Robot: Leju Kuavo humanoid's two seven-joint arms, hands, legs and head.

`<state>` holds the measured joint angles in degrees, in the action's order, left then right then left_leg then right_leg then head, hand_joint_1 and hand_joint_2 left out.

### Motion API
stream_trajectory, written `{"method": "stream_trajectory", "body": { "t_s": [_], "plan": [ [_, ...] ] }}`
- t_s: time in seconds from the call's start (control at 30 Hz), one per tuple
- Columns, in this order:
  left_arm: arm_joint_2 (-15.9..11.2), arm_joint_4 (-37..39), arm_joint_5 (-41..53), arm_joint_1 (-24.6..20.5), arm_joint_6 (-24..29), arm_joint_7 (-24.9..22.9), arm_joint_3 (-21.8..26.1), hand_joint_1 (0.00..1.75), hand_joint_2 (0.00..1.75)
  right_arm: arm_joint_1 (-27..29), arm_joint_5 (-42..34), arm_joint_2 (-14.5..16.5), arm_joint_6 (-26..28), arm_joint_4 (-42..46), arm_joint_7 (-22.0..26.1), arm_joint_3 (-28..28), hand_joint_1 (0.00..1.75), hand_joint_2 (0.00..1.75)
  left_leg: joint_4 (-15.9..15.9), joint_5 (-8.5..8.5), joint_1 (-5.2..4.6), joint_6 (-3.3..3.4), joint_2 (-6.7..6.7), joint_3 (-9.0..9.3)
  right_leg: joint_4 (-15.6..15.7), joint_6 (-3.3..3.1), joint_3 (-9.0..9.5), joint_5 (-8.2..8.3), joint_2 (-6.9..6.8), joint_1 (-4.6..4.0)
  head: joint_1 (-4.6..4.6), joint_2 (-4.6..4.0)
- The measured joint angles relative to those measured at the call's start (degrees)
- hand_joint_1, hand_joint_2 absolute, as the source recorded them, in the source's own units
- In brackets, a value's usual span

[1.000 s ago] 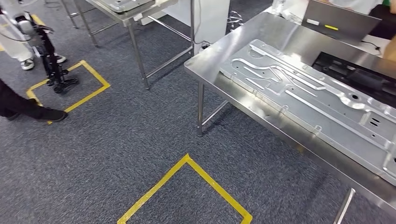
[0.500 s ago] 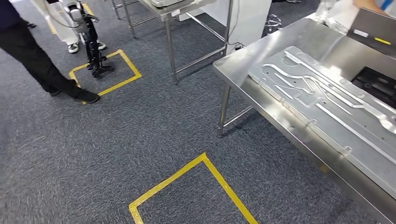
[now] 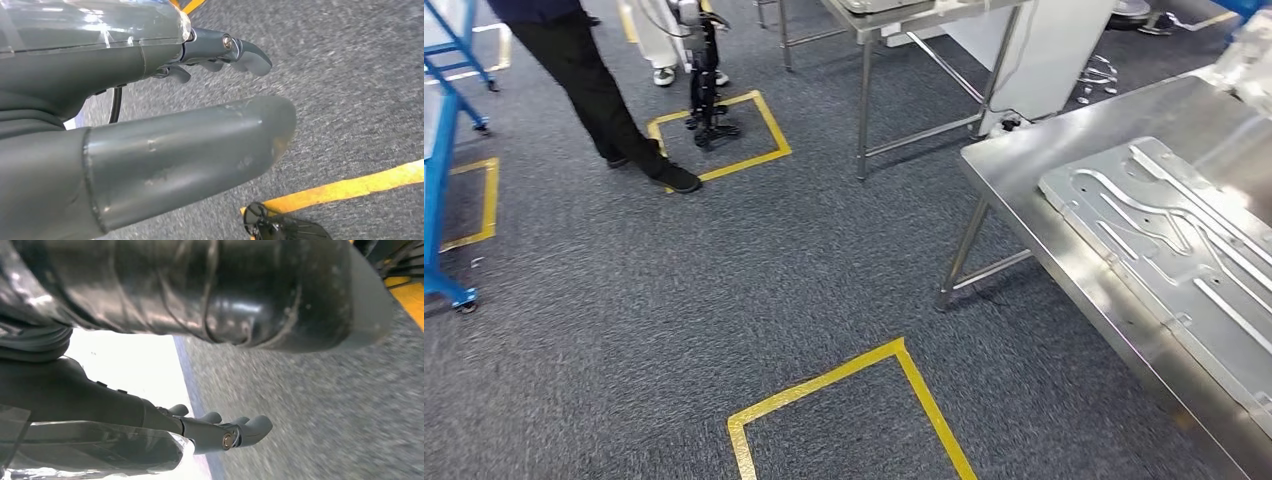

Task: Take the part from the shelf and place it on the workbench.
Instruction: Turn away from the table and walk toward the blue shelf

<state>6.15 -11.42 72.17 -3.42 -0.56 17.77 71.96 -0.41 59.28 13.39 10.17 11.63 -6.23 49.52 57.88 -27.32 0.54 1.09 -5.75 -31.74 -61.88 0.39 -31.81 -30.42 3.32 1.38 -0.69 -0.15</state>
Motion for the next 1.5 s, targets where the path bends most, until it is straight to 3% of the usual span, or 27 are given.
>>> {"method": "stream_trajectory", "body": {
  "t_s": [0.07, 0.13, 0.2, 0.27, 0.33, 0.37, 0.43, 0.5, 0.57, 0.63, 0.67, 0.7, 0.77, 0.83, 0.87, 0.9, 0.93, 1.0, 1.07, 1.13, 1.2, 1.27, 1.33, 1.37, 1.4, 1.43, 1.5],
  "plan": [
    [-0.01, -0.01, -0.01, 0.0, 0.09, -0.03, 0.03, 0.0, 0.0, -0.09, 0.1, -0.01, 0.03, -0.02, 0.05, -0.01, 0.0, 0.0, 0.41, -0.06, 0.1, -0.79, -1.26, -0.59, 1.79, -0.12, 0.59, 0.18, 1.14, -0.08, 0.02, 0.0],
    [0.02, 0.0, -0.02, 0.28, 0.13, -0.04, 0.07, 0.0, 0.0, -0.38, 0.16, 0.0, 0.03, -0.03, 0.06, -0.01, 0.0, 0.0, 0.43, 0.01, 0.41, -1.51, -1.8, -0.95, 2.06, -0.69, 0.72, 0.44, -0.21, -0.2, 0.01, 0.0],
    [0.05, 0.01, -0.01, 0.34, 0.13, -0.05, 0.11, 0.0, 0.0, -0.39, 0.19, 0.02, 0.02, -0.03, 0.07, 0.0, 0.0, 0.0, 2.67, -1.45, 0.44, -1.96, 0.65, -2.1, 2.58, -1.5, 0.93, 0.72, -1.76, -0.22, 0.08, 0.0],
    [0.03, 0.01, 0.0, 0.03, 0.14, -0.07, 0.22, 0.0, 0.0, -0.17, 0.27, 0.03, 0.0, -0.04, 0.1, 0.01, 0.0, 0.0, 9.05, -4.95, 0.36, -2.28, 4.0, -5.12, 2.79, -2.01, 0.96, 0.73, -3.53, -0.44, 0.16, 0.0],
    [-0.01, 0.01, 0.03, -0.11, 0.13, -0.07, 0.39, 0.0, 0.0, -0.06, 0.36, 0.02, -0.01, -0.04, 0.11, 0.01, 0.0, 0.0, 15.3, -7.36, 0.41, -2.52, 5.17, -8.01, 2.77, -2.21, 0.93, 0.6, -5.38, -0.73, 0.16, 0.0],
    [-0.01, 0.01, 0.05, -0.02, 0.11, -0.07, 0.46, 0.0, 0.0, -0.08, 0.39, 0.02, -0.01, -0.04, 0.11, 0.01, 0.0, 0.0, 15.92, -7.07, 0.41, -2.5, 5.37, -8.17, 2.76, -2.27, 0.97, 0.52, -6.21, -0.85, 0.16, 0.0],
    [-0.03, 0.01, 0.11, 0.19, 0.1, -0.07, 0.58, 0.0, 0.0, -0.19, 0.43, 0.02, -0.01, -0.04, 0.11, 0.01, 0.0, 0.0, 10.74, -3.87, 0.28, -2.07, 6.3, -5.23, 2.76, -2.27, 1.21, 0.31, -7.71, -1.07, 0.17, 0.0],
    [-0.13, 0.01, 0.14, 0.06, 0.1, -0.06, 0.65, 0.0, 0.0, -0.22, 0.48, 0.03, -0.02, -0.04, 0.11, 0.01, 0.0, 0.0, 3.1, -1.26, -0.35, -1.25, 8.92, -1.2, 2.77, -2.01, 1.55, 0.02, -9.09, -1.29, 0.16, 0.0],
    [-0.25, 0.01, 0.15, -0.07, 0.1, -0.03, 0.69, 0.0, 0.0, -0.3, 0.52, 0.03, -0.04, -0.04, 0.11, 0.01, 0.0, 0.0, 0.11, -0.81, -0.97, -0.64, 10.11, 0.17, 2.83, -1.59, 1.79, -0.17, -10.29, -1.42, 0.15, 0.0],
    [-0.38, 0.01, 0.17, 0.14, 0.1, -0.02, 0.78, 0.0, 0.0, -0.56, 0.57, 0.06, -0.11, -0.04, 0.1, -0.01, 0.0, 0.0, -0.36, -0.44, -0.91, -0.16, 8.75, 0.22, 2.97, -1.07, 2.12, -0.35, -11.09, -1.41, 0.15, 0.0],
    [-0.44, 0.01, 0.18, 0.27, 0.09, -0.03, 0.83, 0.0, 0.0, -0.63, 0.62, 0.07, -0.19, -0.04, 0.08, -0.01, 0.0, 0.0, -0.85, -0.17, -0.73, 0.12, 8.08, 0.43, 2.62, -0.81, 2.21, -0.78, -10.32, -1.34, 0.13, 0.0],
    [-0.45, 0.01, 0.2, 0.27, 0.09, -0.04, 0.87, 0.0, 0.0, -0.62, 0.67, 0.07, -0.26, -0.04, 0.06, -0.02, 0.0, 0.0, -1.34, 0.17, -0.54, 0.43, 7.45, 0.7, 1.5, -0.56, 1.91, -1.7, -8.89, -1.25, 0.12, 0.0],
    [-0.44, 0.01, 0.23, 0.06, 0.07, -0.06, 0.91, 0.0, 0.0, -0.44, 0.84, 0.04, -0.45, -0.05, 0.02, -0.03, 0.0, 0.0, -1.82, 0.6, -0.35, 0.83, 6.1, 0.87, -4.36, -0.3, -0.64, -5.1, -5.18, -1.0, 0.09, 0.0],
    [-0.44, 0.01, 0.25, -0.12, 0.07, -0.07, 0.92, 0.0, 0.0, -0.31, 1.03, 0.01, -0.61, -0.07, 0.02, -0.03, 0.0, 0.0, -1.74, 0.69, -0.34, 0.97, 4.48, 0.74, -11.13, -0.11, -4.12, -7.69, -3.72, -0.81, 0.08, 0.0],
    [-0.44, 0.01, 0.25, -0.1, 0.07, -0.08, 0.93, 0.0, 0.0, -0.3, 1.12, -0.01, -0.65, -0.07, 0.02, -0.03, 0.0, 0.0, -1.64, 0.67, -0.33, 0.95, 3.62, 0.74, -12.42, 0.02, -4.97, -7.48, -3.54, -0.69, 0.08, 0.0],
    [-0.44, 0.01, 0.25, -0.06, 0.08, -0.08, 0.94, 0.0, 0.0, -0.29, 1.18, -0.04, -0.68, -0.07, 0.02, -0.02, 0.0, 0.0, -1.46, 0.59, -0.28, 0.85, 2.71, 0.76, -11.41, 0.14, -4.77, -6.03, -3.39, -0.53, 0.08, 0.0],
    [-0.44, 0.01, 0.25, -0.03, 0.08, -0.09, 0.96, 0.0, 0.0, -0.29, 1.22, -0.08, -0.67, -0.07, 0.03, -0.02, 0.0, 0.0, -1.18, 0.45, -0.19, 0.67, 1.79, 0.78, -8.56, 0.24, -3.71, -3.8, -3.0, -0.33, 0.08, 0.0],
    [-0.43, 0.01, 0.25, -0.06, 0.08, -0.1, 0.98, 0.0, 0.0, -0.15, 1.26, -0.16, -0.68, -0.08, 0.04, -0.02, 0.0, 0.0, -0.2, -0.07, -0.05, 0.03, 0.08, 0.42, -1.69, 0.36, -1.02, -0.26, -0.4, 0.16, 0.1, 0.0],
    [-0.42, 0.01, 0.25, -0.13, 0.1, -0.11, 0.99, 0.0, 0.0, -0.13, 1.26, -0.2, -0.68, -0.11, 0.1, -0.04, 0.0, 0.0, 0.57, -0.37, 0.05, -0.76, -1.29, -0.26, 1.18, 0.24, 0.0, 0.42, 1.44, 0.23, 0.14, 0.0],
    [-0.4, 0.01, 0.24, 0.09, 0.12, -0.12, 1.0, 0.0, 0.0, -0.37, 1.26, -0.21, -0.68, -0.13, 0.15, -0.06, 0.0, 0.0, 0.56, -0.23, 0.32, -1.54, -2.43, -0.76, 1.41, -0.34, 0.06, 0.46, 0.42, -0.03, 0.14, 0.0],
    [-0.33, 0.01, 0.21, 0.32, 0.13, -0.14, 1.0, 0.0, 0.0, -0.42, 1.3, -0.22, -0.68, -0.13, 0.17, -0.05, 0.0, 0.0, 1.8, -1.0, 0.38, -2.08, -0.1, -1.48, 2.03, -1.15, 0.45, 0.73, -1.13, -0.11, 0.15, 0.0],
    [-0.31, 0.01, 0.17, 0.08, 0.15, -0.15, 1.01, 0.0, 0.0, -0.22, 1.38, -0.23, -0.68, -0.13, 0.27, -0.04, 0.0, 0.0, 7.09, -3.97, 0.26, -2.4, 3.9, -4.0, 2.47, -1.74, 0.74, 0.79, -2.92, -0.3, 0.18, 0.0],
    [-0.32, 0.01, 0.15, -0.16, 0.18, -0.19, 1.02, 0.0, 0.0, -0.09, 1.49, -0.24, -0.68, -0.13, 0.34, -0.04, 0.0, 0.0, 14.2, -7.03, 0.31, -2.68, 5.23, -7.6, 2.49, -2.06, 0.78, 0.61, -4.85, -0.58, 0.19, 0.0],
    [-0.32, 0.01, 0.14, -0.11, 0.19, -0.22, 1.02, 0.0, 0.0, -0.1, 1.53, -0.25, -0.68, -0.13, 0.35, -0.04, 0.0, 0.0, 16.0, -7.3, 0.34, -2.71, 5.37, -8.5, 2.49, -2.14, 0.82, 0.5, -5.73, -0.68, 0.19, 0.0],
    [-0.31, 0.01, 0.14, 0.0, 0.2, -0.27, 1.03, 0.0, 0.0, -0.15, 1.57, -0.25, -0.69, -0.13, 0.35, -0.04, 0.0, 0.0, 15.75, -6.5, 0.36, -2.67, 5.47, -8.35, 2.49, -2.17, 0.92, 0.37, -6.55, -0.77, 0.19, 0.0],
    [-0.32, 0.01, 0.15, 0.11, 0.21, -0.32, 1.03, 0.0, 0.0, -0.2, 1.58, -0.25, -0.69, -0.13, 0.35, -0.04, 0.0, 0.0, 13.16, -4.74, 0.34, -2.51, 5.76, -7.0, 2.48, -2.13, 1.1, 0.23, -7.29, -0.83, 0.19, 0.0],
    [-0.34, 0.01, 0.16, 0.09, 0.22, -0.37, 1.04, 0.0, 0.0, -0.25, 1.59, -0.23, -0.72, -0.14, 0.35, -0.04, 0.0, 0.0, 5.31, -1.25, -0.13, -1.84, 8.31, -2.86, 2.48, -1.87, 1.57, -0.15, -8.67, -1.01, 0.19, 0.0]
  ]
}}
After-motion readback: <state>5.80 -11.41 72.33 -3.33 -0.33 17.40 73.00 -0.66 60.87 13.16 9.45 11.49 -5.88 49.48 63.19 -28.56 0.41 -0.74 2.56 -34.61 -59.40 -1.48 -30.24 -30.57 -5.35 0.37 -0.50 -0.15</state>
